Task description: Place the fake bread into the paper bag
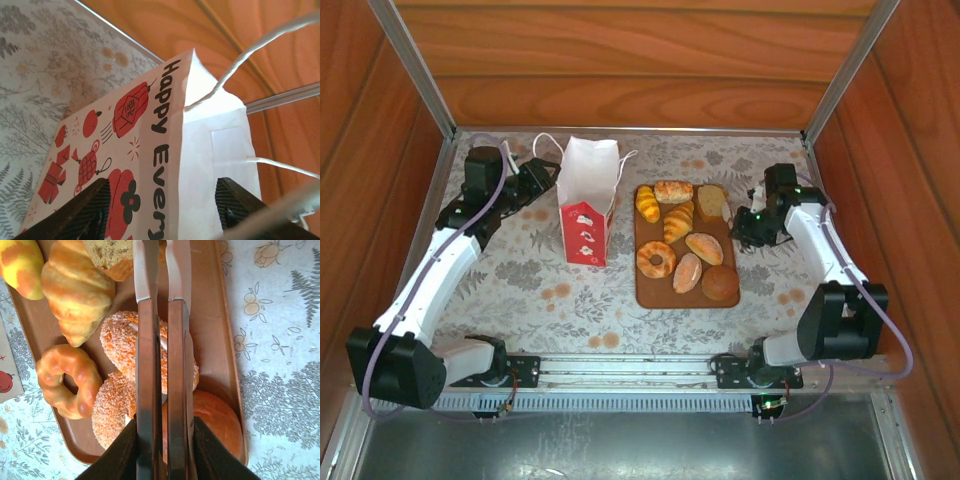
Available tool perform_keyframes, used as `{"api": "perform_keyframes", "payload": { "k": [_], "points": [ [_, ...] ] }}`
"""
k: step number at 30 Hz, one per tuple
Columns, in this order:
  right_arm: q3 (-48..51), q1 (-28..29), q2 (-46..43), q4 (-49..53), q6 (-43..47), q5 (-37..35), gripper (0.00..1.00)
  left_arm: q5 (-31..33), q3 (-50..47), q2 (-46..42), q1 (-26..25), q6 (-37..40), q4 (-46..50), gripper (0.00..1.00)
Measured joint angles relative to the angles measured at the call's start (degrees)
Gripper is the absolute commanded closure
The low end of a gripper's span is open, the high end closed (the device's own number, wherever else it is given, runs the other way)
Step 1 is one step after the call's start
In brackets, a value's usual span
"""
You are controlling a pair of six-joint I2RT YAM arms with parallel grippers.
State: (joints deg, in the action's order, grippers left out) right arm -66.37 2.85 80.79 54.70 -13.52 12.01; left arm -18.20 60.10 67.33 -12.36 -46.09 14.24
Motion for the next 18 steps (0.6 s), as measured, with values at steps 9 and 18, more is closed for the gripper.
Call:
{"api": "perform_keyframes", "payload": {
  "k": [9,18],
  "points": [
    [-6.8,0.1,-8.0,5.0,1.0,-1.0,0.97,-0.3,0.9,-4.4,0.4,1.3,2.2,0.33],
    [-20.2,4.2,-11.1,9.0,0.5,0.0,0.99,-3.1,0.9,-3.1,0.4,1.2,2.5,0.34]
  ]
}}
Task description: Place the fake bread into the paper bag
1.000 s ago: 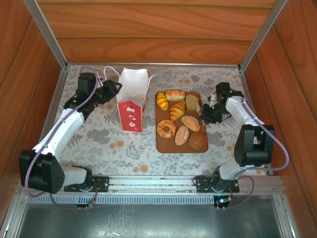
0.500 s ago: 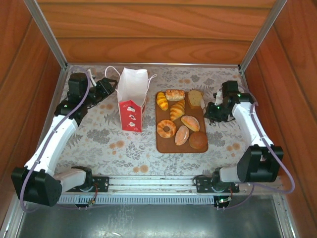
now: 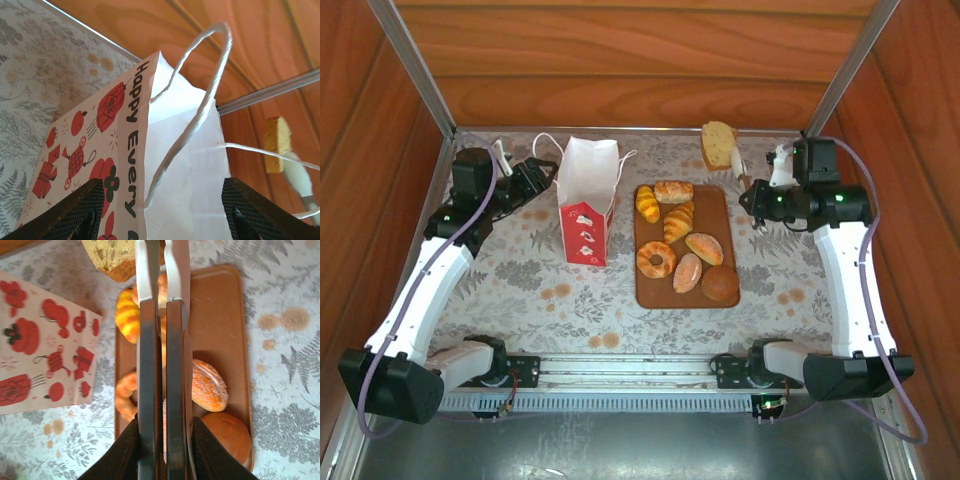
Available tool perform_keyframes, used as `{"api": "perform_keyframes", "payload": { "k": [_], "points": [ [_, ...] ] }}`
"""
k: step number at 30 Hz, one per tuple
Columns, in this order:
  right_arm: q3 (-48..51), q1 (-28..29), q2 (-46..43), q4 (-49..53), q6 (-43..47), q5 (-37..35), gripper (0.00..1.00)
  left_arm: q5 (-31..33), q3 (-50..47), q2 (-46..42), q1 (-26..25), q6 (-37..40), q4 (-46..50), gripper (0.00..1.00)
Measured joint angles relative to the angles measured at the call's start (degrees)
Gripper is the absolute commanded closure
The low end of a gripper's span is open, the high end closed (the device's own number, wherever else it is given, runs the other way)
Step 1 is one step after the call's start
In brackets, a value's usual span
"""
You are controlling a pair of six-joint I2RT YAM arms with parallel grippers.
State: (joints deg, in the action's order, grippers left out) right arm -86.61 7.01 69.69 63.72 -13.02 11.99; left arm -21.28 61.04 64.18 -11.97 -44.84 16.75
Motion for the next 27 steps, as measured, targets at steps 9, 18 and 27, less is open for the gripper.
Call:
{"api": "perform_keyframes", "payload": {
  "k": [9,18,27],
  "points": [
    [-13.0,10.8,1.4,1.5,-3.1,-0.2,1.00,-0.7,0.0,4.2,-0.6,-0.5,-0.1,0.49],
    [-22.0,26.6,9.2,2.3,-5.6,-4.4,1.00,-1.0,0.0,7.1,-1.9,-3.7,-3.9,0.67],
    [-31.3,38.2,19.4,2.1,-6.5,-7.7,1.00,-0.1,0.0,8.0,-2.8,-5.0,-5.3,0.81]
  ]
}}
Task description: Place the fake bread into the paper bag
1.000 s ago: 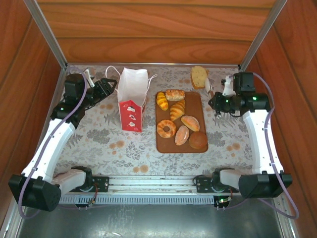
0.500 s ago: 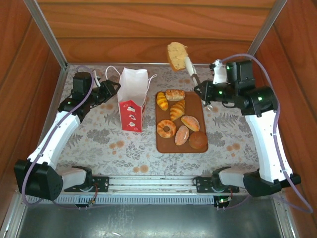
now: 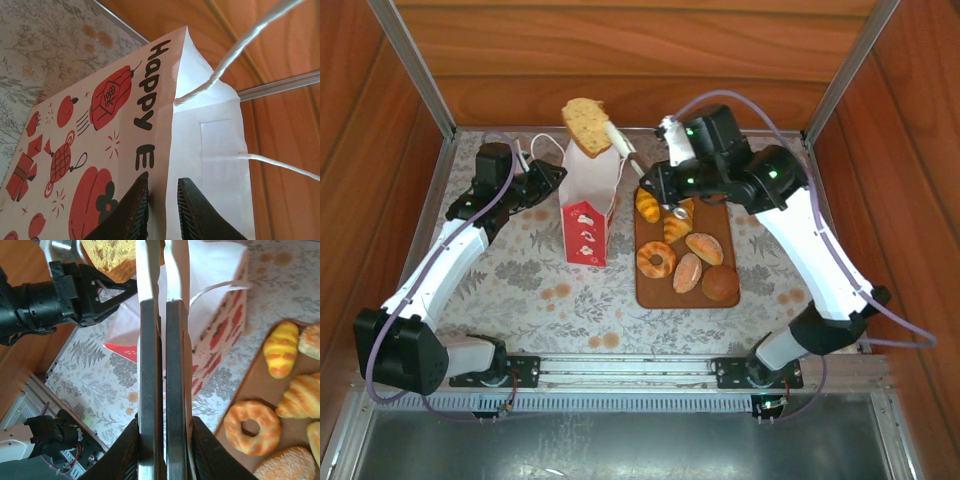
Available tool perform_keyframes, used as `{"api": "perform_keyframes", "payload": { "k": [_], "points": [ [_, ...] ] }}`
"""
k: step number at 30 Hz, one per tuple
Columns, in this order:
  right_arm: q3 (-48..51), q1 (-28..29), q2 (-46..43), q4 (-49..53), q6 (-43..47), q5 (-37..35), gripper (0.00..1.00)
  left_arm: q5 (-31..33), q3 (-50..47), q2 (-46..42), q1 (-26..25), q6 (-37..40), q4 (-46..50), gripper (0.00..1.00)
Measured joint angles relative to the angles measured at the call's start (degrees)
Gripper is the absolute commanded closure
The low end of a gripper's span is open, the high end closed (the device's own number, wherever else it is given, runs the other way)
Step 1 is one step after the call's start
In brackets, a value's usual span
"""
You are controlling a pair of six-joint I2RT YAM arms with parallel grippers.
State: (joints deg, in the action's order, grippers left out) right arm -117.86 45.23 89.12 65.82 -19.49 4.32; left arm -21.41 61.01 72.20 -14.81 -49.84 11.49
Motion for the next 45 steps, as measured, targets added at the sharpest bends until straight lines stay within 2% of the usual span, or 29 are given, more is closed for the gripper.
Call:
{"api": "perform_keyframes", "payload": {
  "k": [7,16,31,37,45],
  "points": [
    [-0.8,2.1,4.5,1.5,-1.1,-3.2,1.00,1.3,0.0,0.0,-1.0,-0.3,-0.2,0.91],
    [-0.6,3.3,5.3,5.3,-2.0,-8.2,1.00,2.7,-0.2,0.0,-1.2,-1.0,-0.4,0.98],
    [-0.6,5.0,9.7,9.9,-1.6,-12.2,0.99,3.6,-1.1,-0.5,-1.4,-1.7,-1.5,1.00],
    [-0.7,5.0,9.8,10.1,-1.5,-12.7,0.91,3.6,-1.1,-0.5,-1.5,-1.7,-1.5,1.00],
    [-0.7,5.0,9.8,10.2,-1.4,-13.0,0.73,3.6,-1.1,-0.5,-1.5,-1.7,-1.5,1.00]
  ]
}}
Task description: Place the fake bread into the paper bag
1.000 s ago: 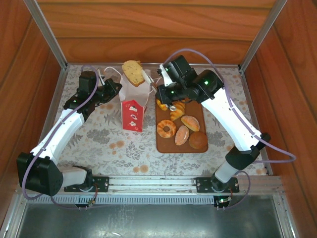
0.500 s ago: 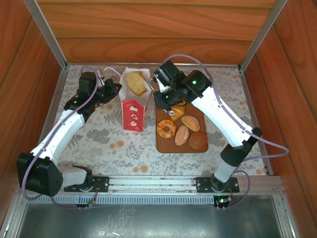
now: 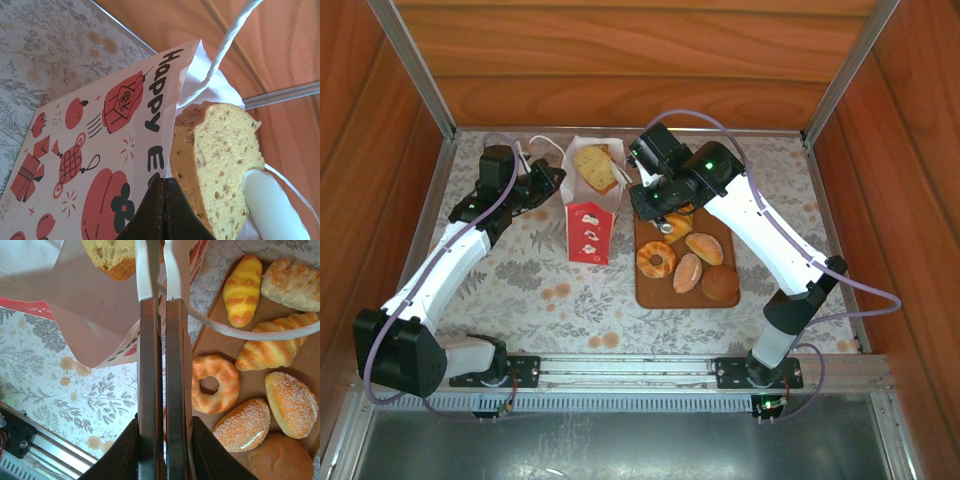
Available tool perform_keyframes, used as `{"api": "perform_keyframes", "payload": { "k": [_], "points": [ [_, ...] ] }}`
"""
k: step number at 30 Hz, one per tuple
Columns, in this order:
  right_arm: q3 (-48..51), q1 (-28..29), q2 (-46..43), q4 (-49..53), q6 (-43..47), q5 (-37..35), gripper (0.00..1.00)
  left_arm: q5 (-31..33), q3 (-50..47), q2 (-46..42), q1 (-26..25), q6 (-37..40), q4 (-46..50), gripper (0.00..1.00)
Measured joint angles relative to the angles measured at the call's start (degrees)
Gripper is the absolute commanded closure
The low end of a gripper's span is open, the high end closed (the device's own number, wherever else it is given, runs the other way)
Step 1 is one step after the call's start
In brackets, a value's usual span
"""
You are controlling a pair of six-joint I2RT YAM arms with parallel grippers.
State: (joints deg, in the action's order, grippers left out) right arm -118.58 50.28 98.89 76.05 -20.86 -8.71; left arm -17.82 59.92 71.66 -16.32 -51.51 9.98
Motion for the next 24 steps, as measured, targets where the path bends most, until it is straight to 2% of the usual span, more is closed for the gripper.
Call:
{"api": "perform_keyframes", "payload": {
  "k": [8,24],
  "points": [
    [-1.6,0.0,0.1,0.9,0.6,0.0,0.61,0.5,0.0,-0.2,-0.1,0.5,0.1,1.00],
    [-4.1,0.0,0.3,-0.5,1.6,0.7,0.62,1.5,0.0,-0.4,-0.1,0.7,0.4,1.00]
  ]
}}
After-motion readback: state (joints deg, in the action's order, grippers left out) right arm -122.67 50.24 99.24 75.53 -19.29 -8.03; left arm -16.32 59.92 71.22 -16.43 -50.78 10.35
